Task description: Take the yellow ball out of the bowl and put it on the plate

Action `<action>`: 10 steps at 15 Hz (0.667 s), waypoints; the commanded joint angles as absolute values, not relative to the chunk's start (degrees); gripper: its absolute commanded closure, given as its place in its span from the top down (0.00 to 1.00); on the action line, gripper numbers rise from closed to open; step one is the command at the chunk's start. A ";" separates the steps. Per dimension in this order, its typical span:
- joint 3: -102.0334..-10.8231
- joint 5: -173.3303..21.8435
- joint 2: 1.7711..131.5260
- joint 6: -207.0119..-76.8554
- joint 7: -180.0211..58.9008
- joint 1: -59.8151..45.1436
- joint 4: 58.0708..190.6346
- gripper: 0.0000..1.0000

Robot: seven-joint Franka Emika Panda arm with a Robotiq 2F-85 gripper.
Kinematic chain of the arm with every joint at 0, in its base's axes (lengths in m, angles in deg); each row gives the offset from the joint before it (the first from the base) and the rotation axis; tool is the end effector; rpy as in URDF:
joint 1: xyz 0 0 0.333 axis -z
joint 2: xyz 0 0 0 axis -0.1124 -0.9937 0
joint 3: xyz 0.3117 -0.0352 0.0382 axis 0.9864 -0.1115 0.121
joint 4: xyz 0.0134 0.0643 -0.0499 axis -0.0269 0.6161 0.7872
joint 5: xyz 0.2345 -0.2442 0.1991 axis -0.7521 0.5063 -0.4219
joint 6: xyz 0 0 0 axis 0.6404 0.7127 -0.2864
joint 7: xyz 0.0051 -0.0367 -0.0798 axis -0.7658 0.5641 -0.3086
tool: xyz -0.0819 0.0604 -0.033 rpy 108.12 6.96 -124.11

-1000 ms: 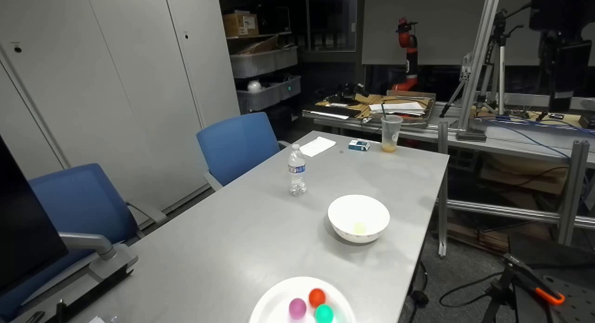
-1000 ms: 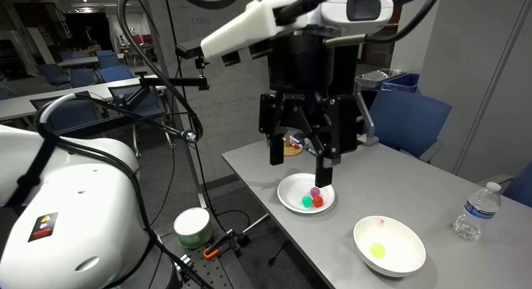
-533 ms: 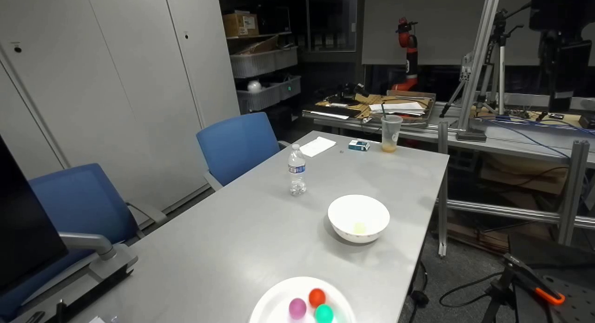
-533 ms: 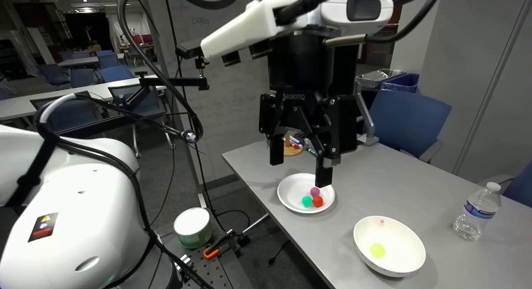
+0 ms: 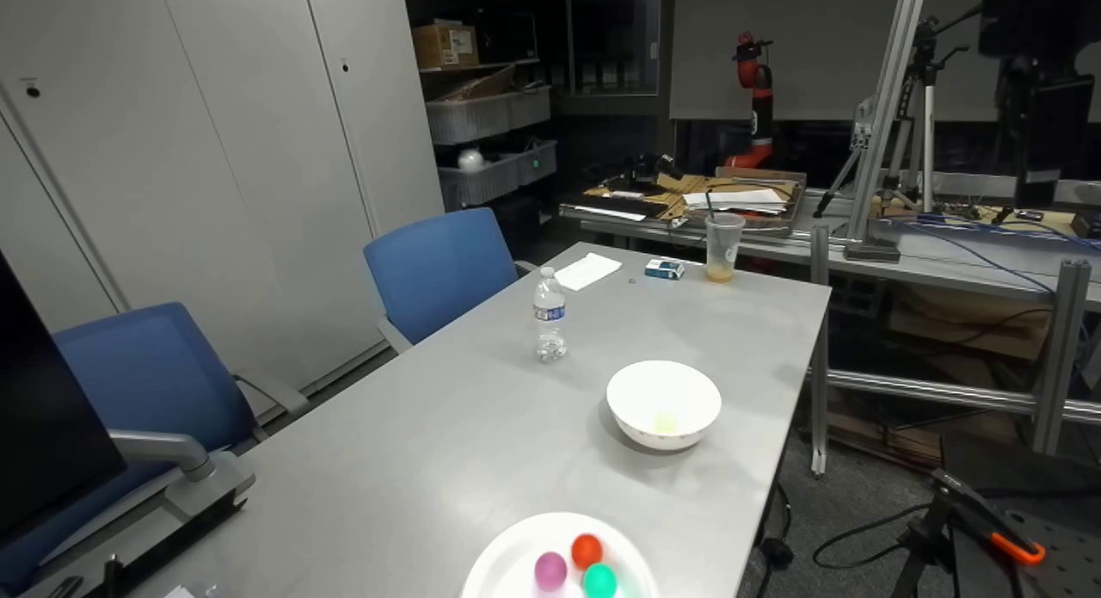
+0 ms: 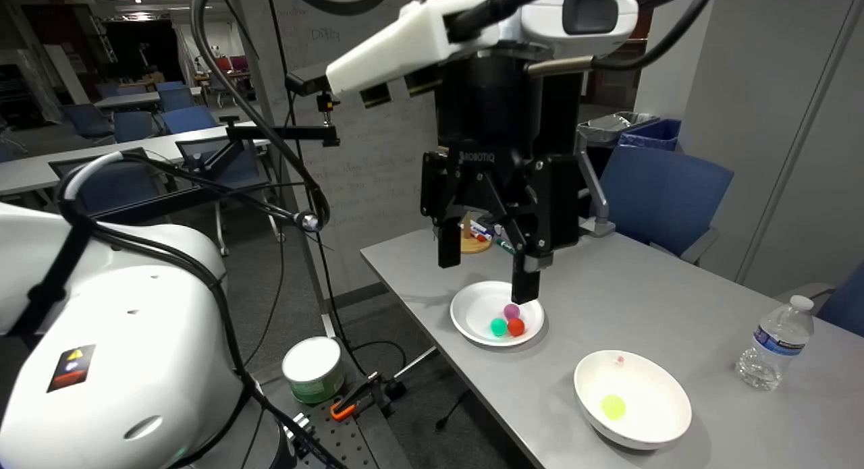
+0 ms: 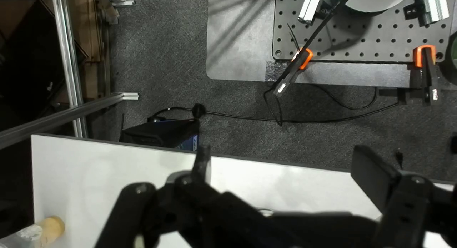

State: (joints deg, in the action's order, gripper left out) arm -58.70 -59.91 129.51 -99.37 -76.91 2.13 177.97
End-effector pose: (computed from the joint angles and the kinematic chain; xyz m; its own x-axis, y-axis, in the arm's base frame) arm 0.2766 -0.1121 0.5111 0.9832 -0.0003 -0.1824 0.0384 -0.9772 0.2086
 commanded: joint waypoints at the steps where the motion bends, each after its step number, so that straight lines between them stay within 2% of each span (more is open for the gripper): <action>1: -60.32 -60.83 129.54 -98.77 -76.31 0.30 177.76 1.00; 7: -61.58 -64.52 129.86 -100.06 -75.74 -0.04 178.13 1.00; 8: -59.43 -67.21 120.52 -97.58 -73.80 -1.54 166.95 1.00; 9: -59.21 -67.86 119.67 -98.03 -73.21 -1.58 165.97 1.00; 10: -60.38 -65.21 127.26 -99.40 -75.03 -0.38 174.10 1.00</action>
